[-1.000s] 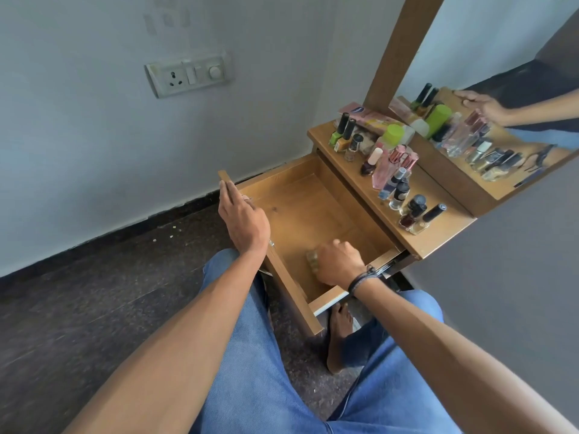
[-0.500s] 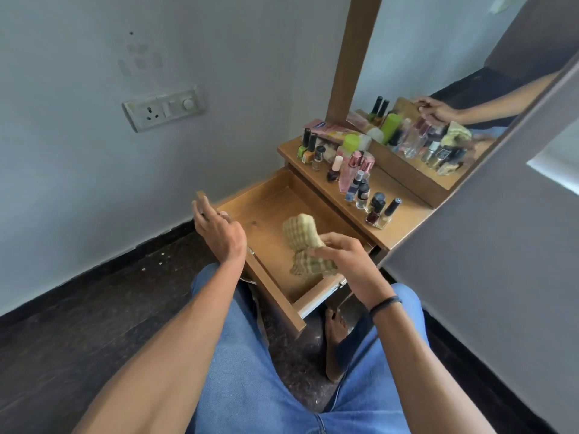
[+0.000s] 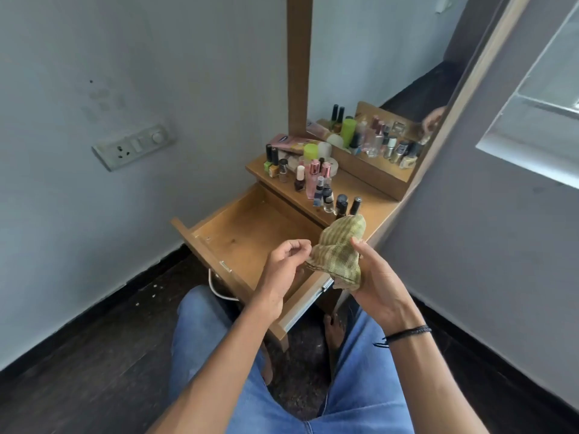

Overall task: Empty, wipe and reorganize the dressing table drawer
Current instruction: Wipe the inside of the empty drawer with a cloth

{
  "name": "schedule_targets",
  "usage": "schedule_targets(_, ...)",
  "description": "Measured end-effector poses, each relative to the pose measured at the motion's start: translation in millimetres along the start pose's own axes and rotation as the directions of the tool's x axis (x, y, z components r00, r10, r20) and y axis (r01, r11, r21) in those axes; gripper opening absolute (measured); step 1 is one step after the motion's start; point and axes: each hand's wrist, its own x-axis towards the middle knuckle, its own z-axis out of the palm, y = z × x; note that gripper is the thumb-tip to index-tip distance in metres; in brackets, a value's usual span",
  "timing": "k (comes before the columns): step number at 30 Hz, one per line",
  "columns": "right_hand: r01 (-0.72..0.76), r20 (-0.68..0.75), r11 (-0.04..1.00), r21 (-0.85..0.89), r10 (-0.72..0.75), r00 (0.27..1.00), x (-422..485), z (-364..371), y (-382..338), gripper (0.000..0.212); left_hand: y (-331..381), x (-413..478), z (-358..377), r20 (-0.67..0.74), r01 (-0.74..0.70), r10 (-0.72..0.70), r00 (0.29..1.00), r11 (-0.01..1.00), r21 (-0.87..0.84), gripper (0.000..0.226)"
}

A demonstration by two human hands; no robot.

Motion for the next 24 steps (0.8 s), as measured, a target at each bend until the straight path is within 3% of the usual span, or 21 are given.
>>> schedule_targets(3,0.077,-0.03,0.997,-0.029,-0.078,0.997,-15,-6,-11,0.051,3,-10,17,0.064,-0.082,0.076,0.995,0.993,0.089,0.019)
schedule_targets(6,0.162,-0.099,0.987,-0.015,-0.162,0.982,-23,-14,-14,0.054,5,-17,36,0.167,-0.224,0.185,0.968,0.941,0.252,0.043)
schedule_targets(10,0.241,-0.124,0.97,0.041,-0.234,0.964,-28,-19,-14,0.024,6,-24,59,0.256,-0.251,0.183,0.949,0.932,0.263,0.072)
schedule_targets(12,0.272,-0.132,0.962,0.008,-0.268,0.954,-30,-21,-15,0.019,2,-24,68,0.251,-0.225,0.159,0.955,0.939,0.261,0.071)
schedule_targets(14,0.294,-0.132,0.954,-0.053,-0.299,0.945,-31,-20,-18,0.021,-1,-25,73,0.227,-0.176,0.137,0.964,0.97,0.165,0.06)
schedule_targets(18,0.306,-0.083,0.932,-0.194,-0.327,0.942,-32,-17,-25,0.024,2,-27,75,0.267,0.046,0.025,0.963,0.966,-0.255,0.043)
schedule_targets(24,0.288,-0.018,0.859,-0.424,-0.326,0.945,-27,-8,-33,0.047,4,-30,66,0.292,0.185,-0.042,0.956,0.857,-0.481,0.036)
